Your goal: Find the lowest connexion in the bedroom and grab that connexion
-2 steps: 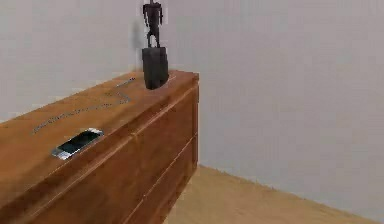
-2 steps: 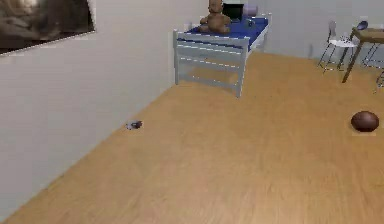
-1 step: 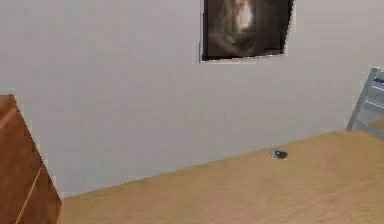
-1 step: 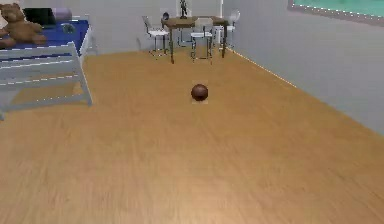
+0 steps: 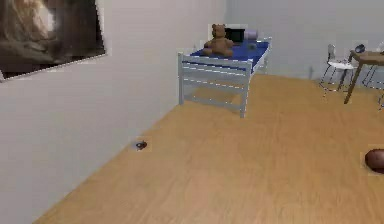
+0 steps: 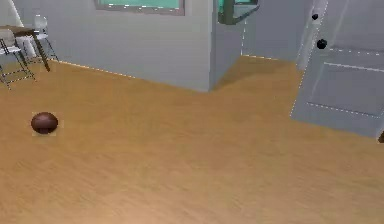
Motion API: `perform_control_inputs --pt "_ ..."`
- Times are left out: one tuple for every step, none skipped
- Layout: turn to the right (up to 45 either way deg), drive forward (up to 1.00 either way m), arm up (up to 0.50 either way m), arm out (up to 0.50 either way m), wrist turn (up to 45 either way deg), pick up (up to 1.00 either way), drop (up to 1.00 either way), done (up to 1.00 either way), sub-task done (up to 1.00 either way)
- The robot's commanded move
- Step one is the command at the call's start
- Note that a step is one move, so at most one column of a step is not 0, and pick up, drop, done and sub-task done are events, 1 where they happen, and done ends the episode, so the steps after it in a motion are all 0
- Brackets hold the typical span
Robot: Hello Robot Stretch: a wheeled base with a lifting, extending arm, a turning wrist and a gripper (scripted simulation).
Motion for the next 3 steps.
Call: perform_control_inputs --pt "30.0 0.00 0.00 0.00 0.0 0.00 0.00 0.00 0.00" --pt "0.0 1.00 0.00 0.00 0.0 0.00 0.00 0.00 0.00" --pt "3.0 0.00 0.00 0.00 0.0 0.00 0.00 0.00 0.00"
